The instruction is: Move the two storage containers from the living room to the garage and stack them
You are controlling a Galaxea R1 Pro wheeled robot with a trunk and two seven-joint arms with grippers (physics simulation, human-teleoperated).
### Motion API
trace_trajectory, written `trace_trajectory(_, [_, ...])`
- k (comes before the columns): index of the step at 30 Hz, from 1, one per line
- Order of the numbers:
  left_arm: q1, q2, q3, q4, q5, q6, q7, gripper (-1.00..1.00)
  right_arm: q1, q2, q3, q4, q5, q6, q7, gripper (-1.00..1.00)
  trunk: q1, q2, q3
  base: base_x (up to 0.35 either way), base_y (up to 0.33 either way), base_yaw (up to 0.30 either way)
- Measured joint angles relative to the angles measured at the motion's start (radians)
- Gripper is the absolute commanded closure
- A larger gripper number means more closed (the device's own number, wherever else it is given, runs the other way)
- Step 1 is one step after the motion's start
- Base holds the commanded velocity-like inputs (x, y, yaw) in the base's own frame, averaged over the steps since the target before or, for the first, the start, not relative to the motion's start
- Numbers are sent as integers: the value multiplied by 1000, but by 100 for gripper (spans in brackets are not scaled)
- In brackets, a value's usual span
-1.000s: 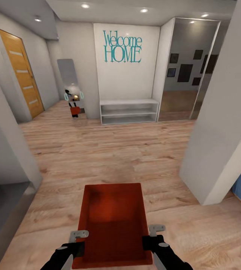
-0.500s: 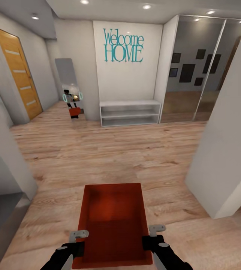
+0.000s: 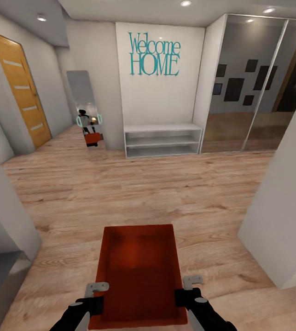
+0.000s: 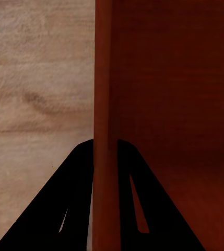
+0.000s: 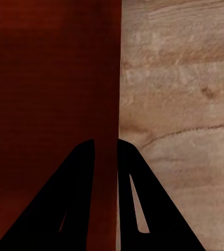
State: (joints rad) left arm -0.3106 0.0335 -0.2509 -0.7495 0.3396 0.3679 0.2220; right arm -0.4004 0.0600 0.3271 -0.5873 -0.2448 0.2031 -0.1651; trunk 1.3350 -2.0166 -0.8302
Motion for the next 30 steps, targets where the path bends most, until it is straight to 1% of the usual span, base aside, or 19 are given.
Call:
trace_trajectory(4, [0, 0, 0, 0, 0, 0, 0, 100, 0, 0, 0, 0, 0, 0, 0, 100, 0, 0, 0, 345, 80, 142])
trace_trajectory(14, [0, 0, 0, 0, 0, 0, 0, 100, 0, 0, 0, 0, 0, 0, 0, 100, 0, 0, 0, 345, 80, 223])
trace_trajectory(30, [0, 0, 0, 0, 0, 0, 0, 100, 0, 0, 0, 0, 0, 0, 0, 100, 0, 0, 0, 345, 63, 21])
